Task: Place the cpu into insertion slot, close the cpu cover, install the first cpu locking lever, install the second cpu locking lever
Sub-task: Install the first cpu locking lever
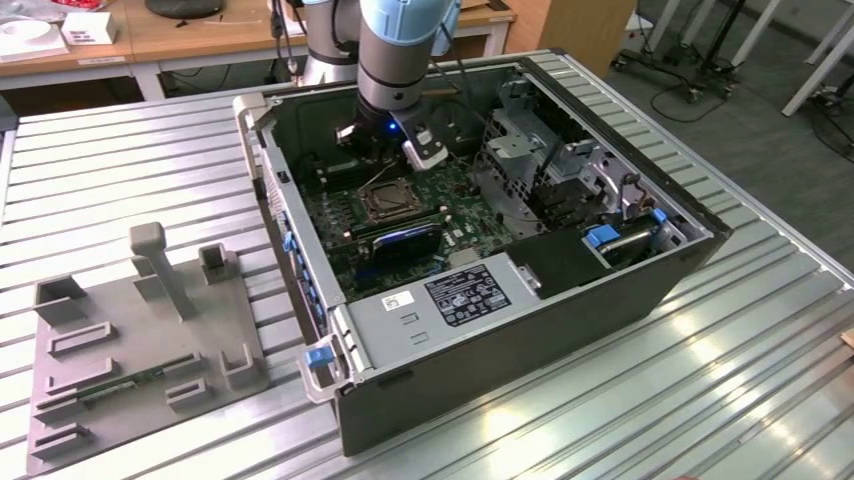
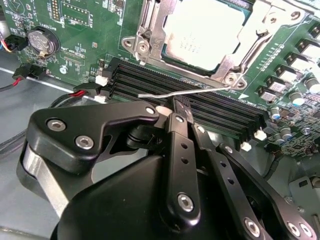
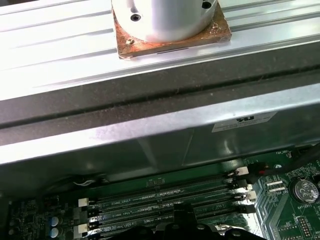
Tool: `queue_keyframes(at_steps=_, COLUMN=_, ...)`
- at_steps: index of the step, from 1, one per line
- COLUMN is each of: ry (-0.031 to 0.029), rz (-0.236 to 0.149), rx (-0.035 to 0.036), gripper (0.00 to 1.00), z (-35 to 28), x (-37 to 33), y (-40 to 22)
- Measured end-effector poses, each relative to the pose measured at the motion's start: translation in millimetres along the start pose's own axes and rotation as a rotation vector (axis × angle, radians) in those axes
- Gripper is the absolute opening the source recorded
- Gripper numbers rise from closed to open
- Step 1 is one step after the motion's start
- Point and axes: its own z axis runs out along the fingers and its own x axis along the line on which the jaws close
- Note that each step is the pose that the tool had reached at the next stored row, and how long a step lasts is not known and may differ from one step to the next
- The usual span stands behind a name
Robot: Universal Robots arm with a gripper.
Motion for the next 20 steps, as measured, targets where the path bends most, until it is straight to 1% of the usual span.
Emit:
queue_keyframes(at_steps=7, ry=0.0008, rz=0.000, rx=-0.0039, gripper=0.10, z=0.6, x=2.7, y=1.8)
queue_keyframes(at_steps=14, ry=0.0008, rz=0.000, rx=-0.0041, gripper=0.10, z=0.6, x=3.2, y=1.9)
queue_keyframes(at_steps=20, ry=0.0009, rz=0.000, rx=-0.0039, gripper=0.10, z=-1.1, x=3.2, y=2.5)
